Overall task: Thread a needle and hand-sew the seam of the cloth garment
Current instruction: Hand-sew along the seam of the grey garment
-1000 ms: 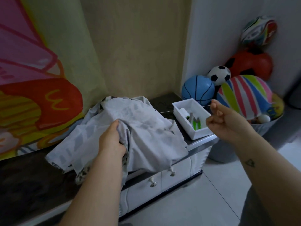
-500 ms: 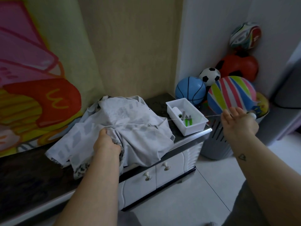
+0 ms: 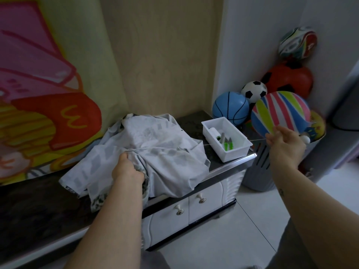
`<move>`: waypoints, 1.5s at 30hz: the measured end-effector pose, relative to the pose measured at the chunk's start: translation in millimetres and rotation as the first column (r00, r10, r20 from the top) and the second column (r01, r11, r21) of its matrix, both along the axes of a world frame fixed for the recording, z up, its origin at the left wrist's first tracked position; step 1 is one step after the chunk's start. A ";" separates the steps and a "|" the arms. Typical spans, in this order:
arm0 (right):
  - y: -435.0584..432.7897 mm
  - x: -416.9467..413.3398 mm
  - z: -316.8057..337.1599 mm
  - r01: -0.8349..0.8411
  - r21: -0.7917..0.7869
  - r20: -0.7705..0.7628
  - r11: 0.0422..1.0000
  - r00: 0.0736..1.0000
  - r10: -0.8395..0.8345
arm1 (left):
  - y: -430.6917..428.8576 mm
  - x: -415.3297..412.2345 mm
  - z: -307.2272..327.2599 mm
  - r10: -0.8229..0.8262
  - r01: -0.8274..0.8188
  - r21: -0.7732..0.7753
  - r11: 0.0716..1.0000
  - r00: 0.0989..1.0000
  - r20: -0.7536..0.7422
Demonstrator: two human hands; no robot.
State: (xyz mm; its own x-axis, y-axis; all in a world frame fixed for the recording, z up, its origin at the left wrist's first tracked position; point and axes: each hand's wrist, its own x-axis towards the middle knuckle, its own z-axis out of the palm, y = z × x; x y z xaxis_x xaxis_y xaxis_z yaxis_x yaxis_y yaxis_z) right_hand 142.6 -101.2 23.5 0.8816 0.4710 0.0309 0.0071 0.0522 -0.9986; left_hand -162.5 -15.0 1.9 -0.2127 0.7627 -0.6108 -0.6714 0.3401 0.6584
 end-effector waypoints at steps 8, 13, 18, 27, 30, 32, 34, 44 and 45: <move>2.4 -27.6 31.1 -0.251 -0.308 0.426 0.917 0.826 0.369 | -5.0 3.4 18.1 -0.232 0.256 0.058 0.965 0.935 -0.268; -4.7 -68.9 62.9 -0.592 -0.391 0.368 0.705 0.601 0.709 | -26.8 4.4 37.1 -0.317 0.609 0.195 0.769 0.628 -0.711; -0.2 -108.1 58.2 -0.803 -0.506 0.289 0.314 0.184 0.939 | -46.8 -3.3 49.3 -0.252 0.739 0.168 0.652 0.421 -0.872; 23.1 -115.9 50.7 -0.646 -0.693 0.334 0.320 0.106 0.937 | -41.5 -22.3 43.7 -0.328 0.851 0.103 0.516 0.307 -0.893; 29.3 -114.4 47.4 -0.582 -0.743 0.356 0.330 0.073 0.932 | -36.1 -16.8 39.3 -0.364 0.846 0.089 0.525 0.318 -0.875; 32.4 -115.5 43.4 -0.547 -0.769 0.347 0.330 0.075 0.935 | -31.8 -12.7 36.8 -0.387 0.835 0.076 0.545 0.331 -0.860; 33.9 -117.5 43.5 -0.525 -0.775 0.350 0.352 0.107 0.931 | -26.9 -11.6 35.4 -0.413 0.825 0.047 0.563 0.330 -0.849; 9.4 -148.5 60.7 -0.554 -0.817 0.169 0.159 0.034 0.985 | -19.7 -13.7 35.6 -0.420 0.805 0.026 0.592 0.336 -0.843; 8.4 -149.5 57.8 -0.553 -0.824 0.140 0.128 0.020 0.990 | -20.4 -13.7 35.6 -0.419 0.805 0.028 0.593 0.338 -0.843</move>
State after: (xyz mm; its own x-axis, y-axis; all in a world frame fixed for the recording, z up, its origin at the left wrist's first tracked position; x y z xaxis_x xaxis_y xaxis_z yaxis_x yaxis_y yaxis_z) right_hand -6.9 -92.8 81.2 -0.2687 0.9309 -0.2474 0.8032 0.0748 -0.5909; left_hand -176.2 -35.4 37.5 0.2435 0.9615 -0.1277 0.3680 0.0302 0.9293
